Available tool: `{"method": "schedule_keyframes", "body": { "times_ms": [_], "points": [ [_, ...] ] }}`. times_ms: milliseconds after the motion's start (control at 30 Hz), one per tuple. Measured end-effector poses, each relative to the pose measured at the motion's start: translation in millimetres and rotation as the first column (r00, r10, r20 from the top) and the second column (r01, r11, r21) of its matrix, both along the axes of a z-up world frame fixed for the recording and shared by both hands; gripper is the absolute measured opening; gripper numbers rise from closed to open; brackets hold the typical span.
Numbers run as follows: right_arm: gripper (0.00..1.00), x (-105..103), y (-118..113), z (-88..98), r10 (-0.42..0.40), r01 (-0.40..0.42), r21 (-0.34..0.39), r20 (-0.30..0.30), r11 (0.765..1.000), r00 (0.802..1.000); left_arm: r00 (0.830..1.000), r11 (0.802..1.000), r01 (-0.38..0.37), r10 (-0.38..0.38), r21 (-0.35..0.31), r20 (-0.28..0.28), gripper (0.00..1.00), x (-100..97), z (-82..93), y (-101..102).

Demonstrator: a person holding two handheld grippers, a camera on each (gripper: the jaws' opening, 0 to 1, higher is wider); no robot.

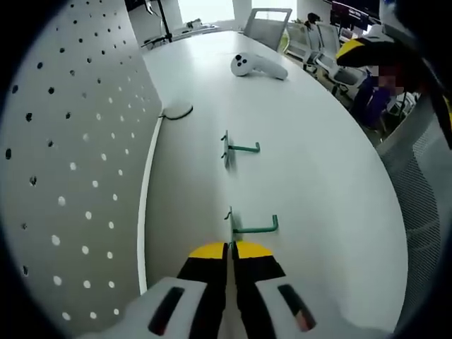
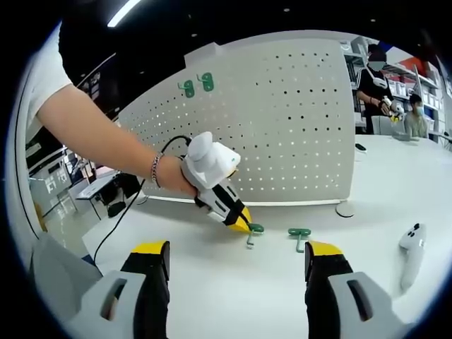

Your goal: Insert the hook assembly into the mounting plate slot until the hook locks in place.

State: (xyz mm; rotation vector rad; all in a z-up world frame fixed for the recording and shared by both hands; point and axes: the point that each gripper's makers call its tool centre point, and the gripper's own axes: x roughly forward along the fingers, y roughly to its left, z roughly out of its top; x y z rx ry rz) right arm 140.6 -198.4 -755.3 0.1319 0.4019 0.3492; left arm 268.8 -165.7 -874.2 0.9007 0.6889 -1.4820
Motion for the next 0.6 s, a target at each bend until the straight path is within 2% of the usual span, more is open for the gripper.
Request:
{"method": "schedule_keyframes", "body": {
  "times_ms": [67,133,333,400,433,600],
  "points": [
    [0.76,0,1,0.2,0.002,-0.002,0.007,0.0,1.0,1.0,1.0,1.0,-0.001,0.002,-0.015,0.004,0.03,1.2,3.4,-1],
    [0.76,0,1,1.5,0.001,-0.002,0.009,0.005,1.0,1.0,0.999,0.998,-0.037,0.036,-0.052,-0.018,0.03,2.7,9.1,-3],
    [0.76,0,1,1.6,0.001,-0.002,0.011,0.006,1.0,1.0,0.999,0.995,-0.033,0.033,-0.097,0.0,0.03,3.6,19.7,-4],
    [0.76,0,1,2.1,0.001,-0.001,0.01,0.008,1.0,1.0,0.999,0.992,-0.044,0.042,-0.118,-0.016,0.03,2.8,24.2,-5],
    [0.76,0,1,2.5,0.001,-0.001,0.01,0.009,1.0,1.0,0.999,0.988,-0.05,0.047,-0.148,-0.024,0.03,3.0,28.7,-7],
    [0.76,0,1,2.7,0.003,-0.003,0.014,0.011,1.0,1.0,0.999,0.984,-0.05,0.05,-0.172,-0.005,0.03,5.9,40.3,-5]
  ]
}}
